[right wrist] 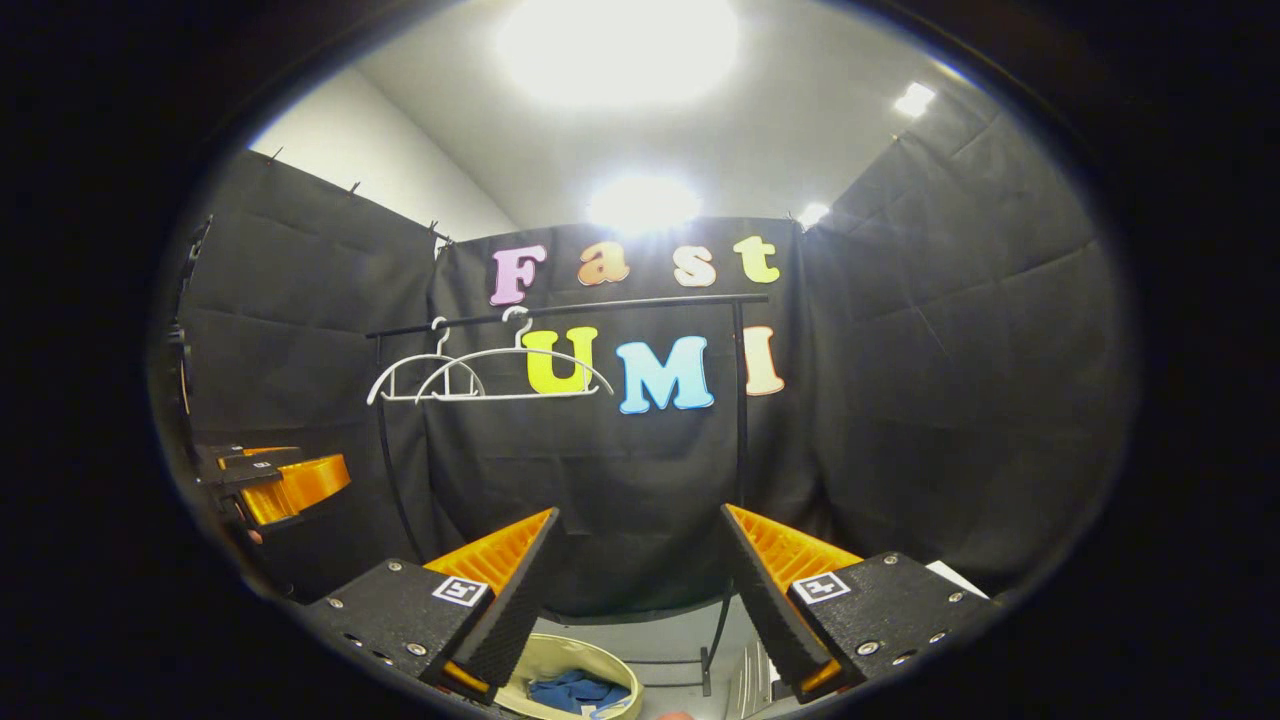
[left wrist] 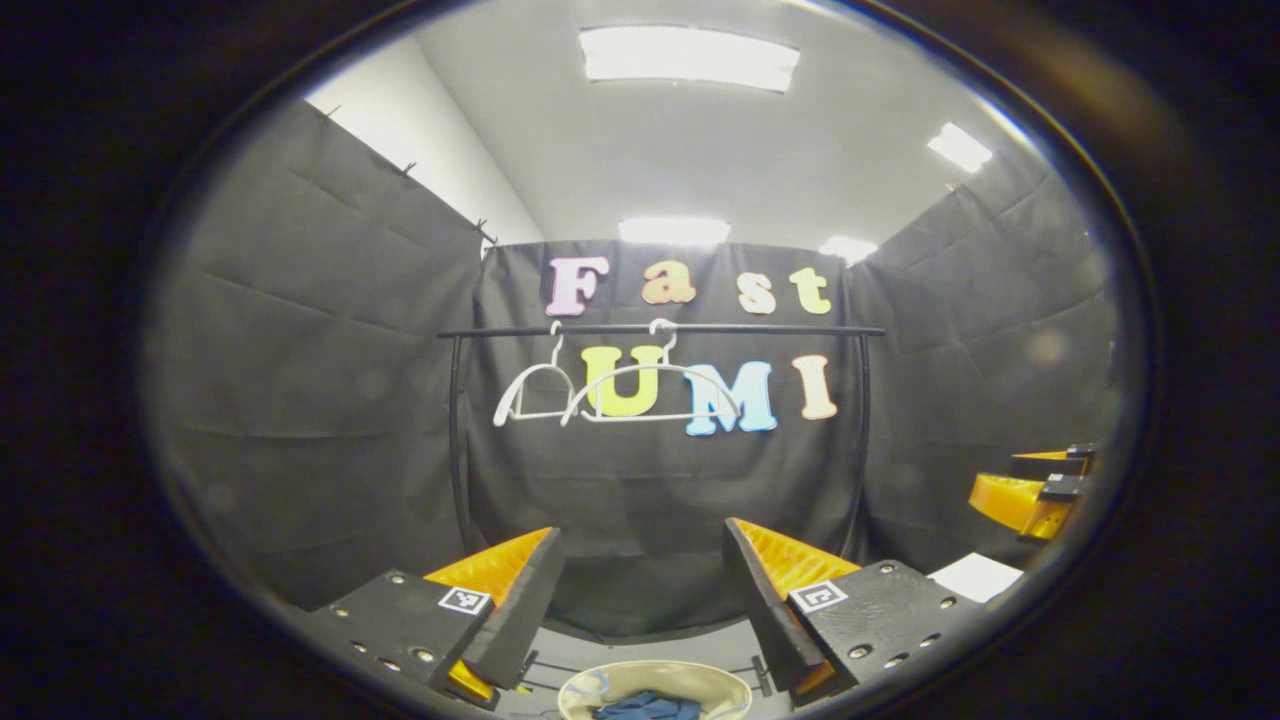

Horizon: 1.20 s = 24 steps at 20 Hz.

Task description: Grasp the clothes on the hanger with both hands and then place them into the laundry hamper below.

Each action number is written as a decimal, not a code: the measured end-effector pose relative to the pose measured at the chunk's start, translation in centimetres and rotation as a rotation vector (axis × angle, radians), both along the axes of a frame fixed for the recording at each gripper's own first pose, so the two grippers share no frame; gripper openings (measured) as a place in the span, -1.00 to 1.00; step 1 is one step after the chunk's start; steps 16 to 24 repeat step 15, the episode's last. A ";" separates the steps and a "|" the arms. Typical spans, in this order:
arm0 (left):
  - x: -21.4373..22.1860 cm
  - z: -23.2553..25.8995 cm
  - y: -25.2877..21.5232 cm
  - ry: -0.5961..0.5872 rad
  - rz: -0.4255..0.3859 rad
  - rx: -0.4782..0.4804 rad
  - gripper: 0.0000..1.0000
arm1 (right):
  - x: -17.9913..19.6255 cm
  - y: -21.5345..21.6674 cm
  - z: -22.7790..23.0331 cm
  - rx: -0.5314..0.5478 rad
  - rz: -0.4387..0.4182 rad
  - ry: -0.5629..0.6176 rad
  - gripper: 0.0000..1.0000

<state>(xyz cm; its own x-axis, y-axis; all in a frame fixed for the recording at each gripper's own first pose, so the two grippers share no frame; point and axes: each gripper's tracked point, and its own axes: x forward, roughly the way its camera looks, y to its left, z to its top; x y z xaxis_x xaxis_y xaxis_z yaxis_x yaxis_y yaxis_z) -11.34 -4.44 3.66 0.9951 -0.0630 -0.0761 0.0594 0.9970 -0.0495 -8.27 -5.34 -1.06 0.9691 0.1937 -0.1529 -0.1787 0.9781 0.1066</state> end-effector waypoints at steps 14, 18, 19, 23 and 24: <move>-2.3 1.9 0.4 -0.048 -0.002 0.003 0.84 | -2.3 0.6 1.7 0.001 0.002 -0.056 0.89; -2.2 1.9 0.5 -0.049 0.000 0.004 0.84 | -2.4 0.6 1.6 0.001 0.003 -0.053 0.89; -2.2 1.9 0.5 -0.049 0.000 0.004 0.84 | -2.4 0.6 1.6 0.001 0.003 -0.053 0.89; -2.2 1.9 0.5 -0.049 0.000 0.004 0.84 | -2.4 0.6 1.6 0.001 0.003 -0.053 0.89; -2.2 1.9 0.5 -0.049 0.000 0.004 0.84 | -2.4 0.6 1.6 0.001 0.003 -0.053 0.89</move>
